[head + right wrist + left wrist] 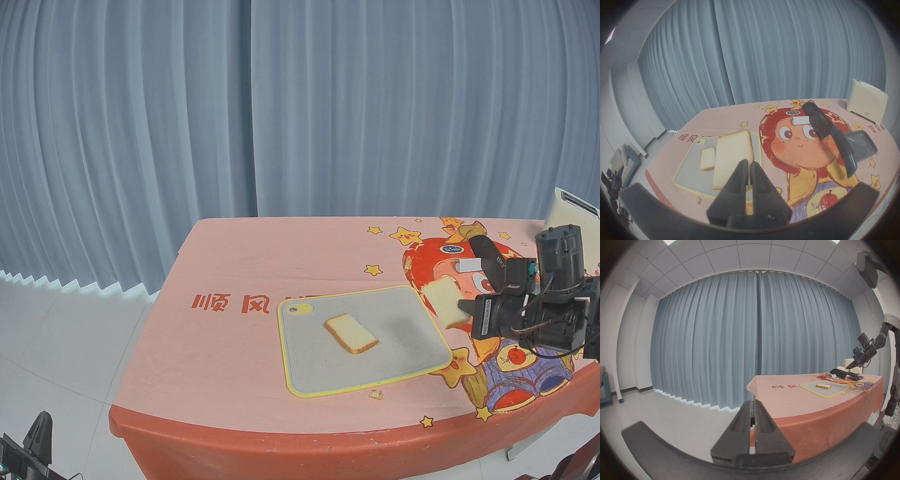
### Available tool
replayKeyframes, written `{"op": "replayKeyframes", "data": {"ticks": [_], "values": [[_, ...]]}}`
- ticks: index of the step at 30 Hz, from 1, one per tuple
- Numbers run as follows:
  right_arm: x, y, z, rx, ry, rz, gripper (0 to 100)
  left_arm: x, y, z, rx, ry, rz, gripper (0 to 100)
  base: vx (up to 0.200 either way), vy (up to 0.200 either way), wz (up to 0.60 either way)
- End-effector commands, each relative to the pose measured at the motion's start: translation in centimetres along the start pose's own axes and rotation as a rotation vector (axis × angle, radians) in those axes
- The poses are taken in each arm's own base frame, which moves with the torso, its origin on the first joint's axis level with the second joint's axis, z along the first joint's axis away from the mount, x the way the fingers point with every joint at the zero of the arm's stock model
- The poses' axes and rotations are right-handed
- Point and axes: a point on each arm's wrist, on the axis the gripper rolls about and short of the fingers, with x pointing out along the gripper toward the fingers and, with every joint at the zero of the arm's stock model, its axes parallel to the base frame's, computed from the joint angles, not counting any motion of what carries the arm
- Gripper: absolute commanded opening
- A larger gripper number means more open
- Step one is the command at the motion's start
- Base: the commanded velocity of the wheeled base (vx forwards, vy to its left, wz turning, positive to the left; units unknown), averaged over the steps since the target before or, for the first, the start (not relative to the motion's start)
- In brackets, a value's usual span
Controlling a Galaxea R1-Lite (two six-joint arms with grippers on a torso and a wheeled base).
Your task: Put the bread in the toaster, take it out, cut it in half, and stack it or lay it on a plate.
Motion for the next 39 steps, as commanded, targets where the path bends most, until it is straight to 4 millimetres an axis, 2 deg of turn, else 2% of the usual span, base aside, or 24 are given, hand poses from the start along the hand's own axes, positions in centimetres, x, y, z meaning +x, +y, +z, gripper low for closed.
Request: {"op": "replayKeyframes", "data": {"ticks": [1,4,8,22,39], "values": [[-2.2,-0.6,-0.6,0.034,-0.033,0.02,0,0.0,0.0,-0.5,0.0,0.001,0.002,0,0.0,0.0,0.0],[-2.3,-0.6,-1.1,0.021,-0.024,0.014,0,0.0,0.0,-0.5,0.0,0.001,0.002,0,0.0,0.0,0.0],[-3.4,-0.4,-0.6,0.025,-0.065,0.036,0,0.0,0.0,-0.5,0.0,0.001,0.002,0,0.0,0.0,0.0],[-4.3,-0.3,-0.5,-0.013,-0.092,0.055,0,0.0,0.0,-0.5,0.0,0.001,0.0,0,0.0,0.0,0.0],[-4.3,-0.3,-0.5,-0.011,-0.096,0.053,0,0.0,0.0,-0.5,0.0,0.001,0.0,0,0.0,0.0,0.0]]}}
